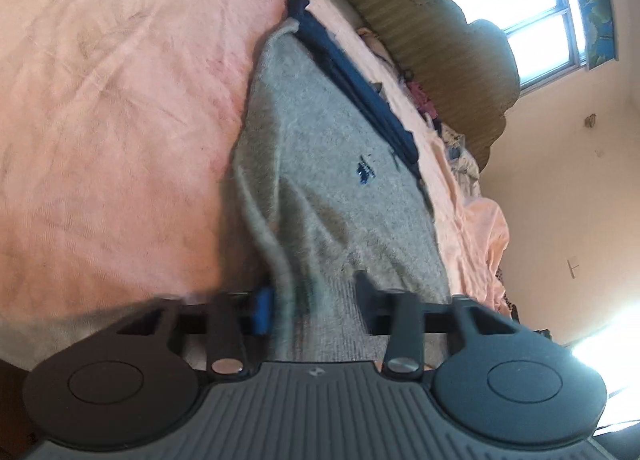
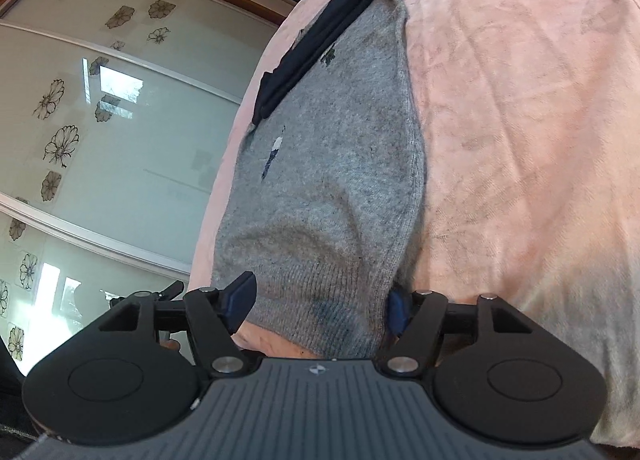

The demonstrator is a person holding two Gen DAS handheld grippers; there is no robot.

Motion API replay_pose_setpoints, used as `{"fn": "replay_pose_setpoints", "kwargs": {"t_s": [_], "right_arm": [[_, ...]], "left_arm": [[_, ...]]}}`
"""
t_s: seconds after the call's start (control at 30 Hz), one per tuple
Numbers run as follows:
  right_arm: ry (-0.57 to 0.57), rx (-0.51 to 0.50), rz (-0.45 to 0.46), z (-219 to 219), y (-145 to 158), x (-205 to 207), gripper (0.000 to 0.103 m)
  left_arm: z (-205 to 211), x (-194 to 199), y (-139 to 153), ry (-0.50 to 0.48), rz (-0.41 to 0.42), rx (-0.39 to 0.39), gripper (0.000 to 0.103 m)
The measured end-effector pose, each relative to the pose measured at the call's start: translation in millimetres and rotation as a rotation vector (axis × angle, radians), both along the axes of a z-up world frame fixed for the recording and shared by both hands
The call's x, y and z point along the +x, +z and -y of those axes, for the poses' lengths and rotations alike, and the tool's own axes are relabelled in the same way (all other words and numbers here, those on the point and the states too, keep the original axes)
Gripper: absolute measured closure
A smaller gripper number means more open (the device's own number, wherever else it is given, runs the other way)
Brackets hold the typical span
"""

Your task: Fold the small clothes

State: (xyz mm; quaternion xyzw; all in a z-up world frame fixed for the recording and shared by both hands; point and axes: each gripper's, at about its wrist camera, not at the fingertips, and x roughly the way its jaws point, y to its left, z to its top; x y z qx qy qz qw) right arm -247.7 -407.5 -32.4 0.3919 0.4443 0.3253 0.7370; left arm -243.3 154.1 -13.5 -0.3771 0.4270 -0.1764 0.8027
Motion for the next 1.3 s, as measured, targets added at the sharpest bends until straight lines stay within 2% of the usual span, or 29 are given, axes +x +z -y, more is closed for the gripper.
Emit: {"fn": "replay_pose_setpoints", "kwargs": {"t_s": [0.03,0.1,0.13,0.2,0.27,0.33,0.4,0.43,0.53,0.6,0.63,0.67,0.7,0.73,0.77,0.8,0.83,0.87,0.9,0.93,1.0,1.03,1.1,1.13,1.17,1.2,1.27,1.3], "right_arm": [[-0.007,0.009,0.0,-1,0,1,0.039],[-0.007,-0.004,-0.015,-5,-4,6,0.06],[0.019,-0.026,-0.034,-10,-8,9,0.093],[0.035,-0.069,-0.035,-13,-10,8,0.093],[0.046,-0.091,0.002,-7,4,3,0.093],[0.041,-0.145,0.013,3,14,-4,0.093],[0.04,-0.191,-0.042,11,3,-6,0.097],[0.032,-0.161,-0.05,14,-2,-6,0.098],[0.016,-0.142,-0.05,15,-3,-5,0.098],[0.019,-0.144,-0.044,21,2,-7,0.09],[0.008,-0.163,-0.023,23,10,-7,0.079],[-0.019,-0.181,0.017,27,22,-6,0.061],[-0.073,-0.186,0.069,32,36,-5,0.053],[-0.131,-0.168,0.118,35,49,0,0.043],[-0.165,-0.141,0.163,34,59,8,0.04],[-0.184,-0.124,0.209,26,69,22,0.039],[-0.204,-0.131,0.246,15,76,37,0.031],[-0.234,-0.156,0.266,1,79,54,0.015],[-0.246,-0.198,0.275,-18,80,75,0.009],[-0.234,-0.254,0.289,-42,77,96,0.01],[-0.215,-0.4,0.3,-90,70,141,0.012],[-0.208,-0.473,0.297,-109,64,161,0.012],[-0.221,-0.604,0.283,-142,48,196,0.012],[-0.238,-0.674,0.266,-154,38,207,0.011],[-0.256,-0.732,0.285,-162,32,211,0.004],[-0.267,-0.797,0.338,-172,28,208,0.0],[-0.244,-0.949,0.389,-192,15,197,0.0],[-0.257,-0.974,0.422,-195,12,187,0.0]], "left_arm": [[2,1,-5,0.002,-0.022,0.033,0.093],[6,-1,-2,-0.005,0.005,0.073,0.094],[7,-2,4,-0.013,0.023,0.103,0.095],[7,-9,21,-0.032,0.081,0.144,0.096],[3,-17,39,-0.044,0.124,0.207,0.096],[0,-19,39,-0.074,0.104,0.262,0.096],[1,-14,20,-0.084,0.024,0.325,0.098],[1,-16,17,-0.084,0.044,0.315,0.098],[-12,-14,24,-0.107,0.036,0.28,0.095],[-21,-15,41,-0.11,0.072,0.316,0.093],[-24,-12,51,-0.093,0.09,0.355,0.089],[-24,-5,62,-0.049,0.117,0.414,0.079],[-19,4,73,0.0,0.153,0.476,0.069],[-9,15,83,0.045,0.197,0.528,0.049],[7,29,90,0.083,0.249,0.569,0.025],[25,44,94,0.118,0.301,0.597,0.018],[43,59,94,0.151,0.326,0.615,0.015],[65,81,90,0.166,0.328,0.631,0.015],[85,101,85,0.166,0.309,0.648,0.015],[103,121,78,0.162,0.286,0.657,0.016],[135,152,61,0.116,0.292,0.663,0.016],[147,164,52,0.092,0.293,0.691,0.016],[167,184,27,0.082,0.206,0.817,0.016],[172,187,18,0.067,0.197,0.856,0.011],[177,176,12,0.067,0.255,0.904,0.01],[176,172,11,0.069,0.254,0.893,0.01],[171,169,13,0.078,0.239,0.868,0.003],[170,167,13,0.076,0.237,0.867,0.003]]}}
